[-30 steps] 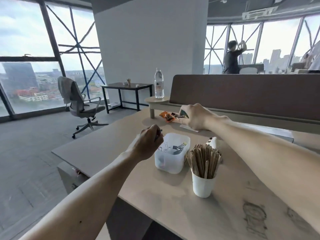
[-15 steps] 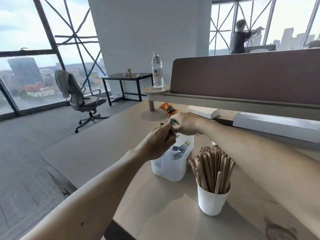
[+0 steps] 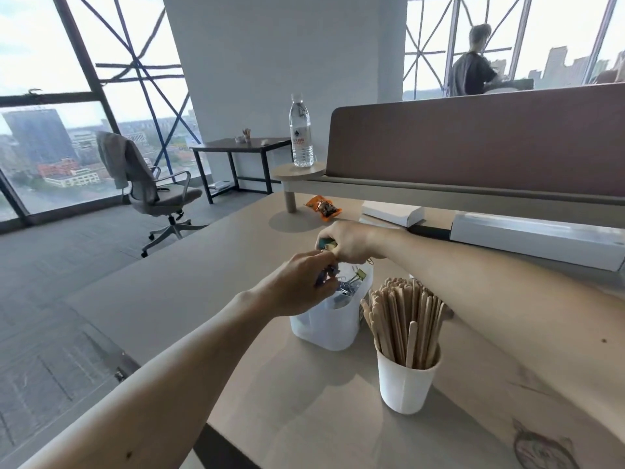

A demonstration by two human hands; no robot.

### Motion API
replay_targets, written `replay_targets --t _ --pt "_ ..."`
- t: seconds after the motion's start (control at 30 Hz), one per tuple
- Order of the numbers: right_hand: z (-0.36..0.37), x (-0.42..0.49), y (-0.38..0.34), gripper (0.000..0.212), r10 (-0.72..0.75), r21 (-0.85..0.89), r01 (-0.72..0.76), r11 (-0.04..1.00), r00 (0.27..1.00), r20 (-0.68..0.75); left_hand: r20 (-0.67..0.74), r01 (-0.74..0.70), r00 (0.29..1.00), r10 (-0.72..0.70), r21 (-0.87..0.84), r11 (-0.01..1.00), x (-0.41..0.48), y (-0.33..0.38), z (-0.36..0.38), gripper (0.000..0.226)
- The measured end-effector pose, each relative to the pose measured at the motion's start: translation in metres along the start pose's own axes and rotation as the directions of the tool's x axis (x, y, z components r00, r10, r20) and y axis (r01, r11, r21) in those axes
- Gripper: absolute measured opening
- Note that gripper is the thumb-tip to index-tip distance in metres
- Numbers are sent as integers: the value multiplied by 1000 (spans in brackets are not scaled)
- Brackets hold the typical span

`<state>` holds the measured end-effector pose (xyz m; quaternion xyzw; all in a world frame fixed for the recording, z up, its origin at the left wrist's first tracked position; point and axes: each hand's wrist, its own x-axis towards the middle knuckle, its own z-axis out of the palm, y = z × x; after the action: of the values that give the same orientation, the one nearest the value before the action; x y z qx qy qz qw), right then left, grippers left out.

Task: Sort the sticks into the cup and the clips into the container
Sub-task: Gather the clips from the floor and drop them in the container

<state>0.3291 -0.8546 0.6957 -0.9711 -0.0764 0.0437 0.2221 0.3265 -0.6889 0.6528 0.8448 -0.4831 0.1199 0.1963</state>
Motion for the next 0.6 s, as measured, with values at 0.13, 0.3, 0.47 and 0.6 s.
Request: replay_targets --t 0.13,0.3,0.47,0.6 --pt "4 5 0 16 11 74 -9 997 1000 -22 -33 -13 999 12 -22 1000 -4 1 -1 13" --pt "1 6 7 22 21 108 -22 994 1000 16 -44 28 999 -28 -10 1000 -6 -2 -5 28" --pt "1 2 12 33 29 117 -35 993 998 56 -40 103 994 -104 -24 994 -5 -1 -6 41" --pt "-1 -2 9 47 34 120 -41 992 998 60 -27 129 991 -130 -42 991 -6 0 -11 50"
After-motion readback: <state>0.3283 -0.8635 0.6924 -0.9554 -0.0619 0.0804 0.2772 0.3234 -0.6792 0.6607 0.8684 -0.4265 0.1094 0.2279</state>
